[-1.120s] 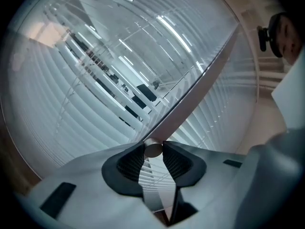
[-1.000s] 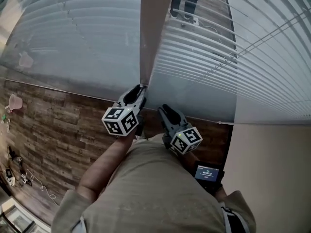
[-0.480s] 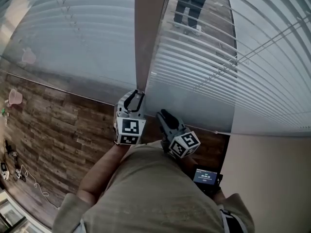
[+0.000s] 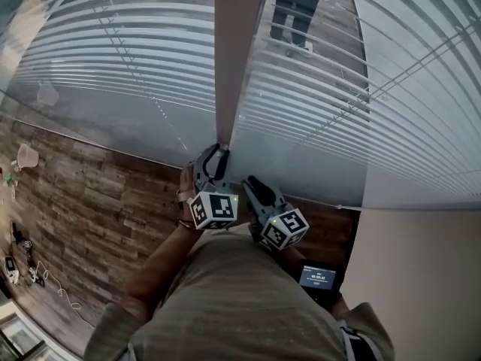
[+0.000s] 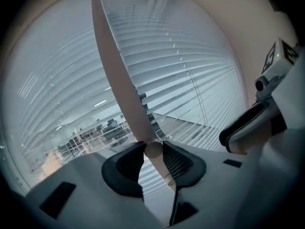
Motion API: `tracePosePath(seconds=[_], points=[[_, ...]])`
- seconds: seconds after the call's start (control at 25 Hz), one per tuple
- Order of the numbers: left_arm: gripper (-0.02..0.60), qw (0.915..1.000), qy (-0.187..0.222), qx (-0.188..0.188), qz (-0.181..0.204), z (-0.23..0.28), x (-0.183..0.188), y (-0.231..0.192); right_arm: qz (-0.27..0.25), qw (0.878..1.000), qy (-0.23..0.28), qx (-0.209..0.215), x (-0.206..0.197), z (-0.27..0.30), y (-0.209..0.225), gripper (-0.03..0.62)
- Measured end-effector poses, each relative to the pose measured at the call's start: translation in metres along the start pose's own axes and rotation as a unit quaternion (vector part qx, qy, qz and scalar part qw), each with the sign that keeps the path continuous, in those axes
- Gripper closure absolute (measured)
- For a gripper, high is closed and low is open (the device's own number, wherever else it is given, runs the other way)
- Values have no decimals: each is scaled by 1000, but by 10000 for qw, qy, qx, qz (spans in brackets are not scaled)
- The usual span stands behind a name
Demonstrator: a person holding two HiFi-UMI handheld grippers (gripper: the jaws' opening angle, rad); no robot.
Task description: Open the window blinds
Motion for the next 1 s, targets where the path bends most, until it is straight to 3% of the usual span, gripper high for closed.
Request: tracePosePath(seconds=[0.24,0.64,0.8,0.92,1.0], points=[[445,9975,71,-51,696,4,5,4,112,9998,47,-131,-7,2,-1,493],[445,9925,144,-200,1199,4,6,5,88,9996,115,-248,-10,8,-10,493],[445,9869,172,-217,1586,4,7,4,63,9995,141,-269,-8,11,-13,493],[440,9860,237,-309,1621,5,7,6,29,9994,160,-304,-6,12,-11,493],[439,9883,381,-436,1408,3,10,7,1,9991,190,-368,-3,11,-6,493]])
Point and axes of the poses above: the fingertips, and each gripper's own axes: z forward along the fingers, y to its right, x out of its top, the point moved 1 cm from there along -z, backward along the fingers, and after that the axes turned 2 degrees about -z, right-handed, at the moved point
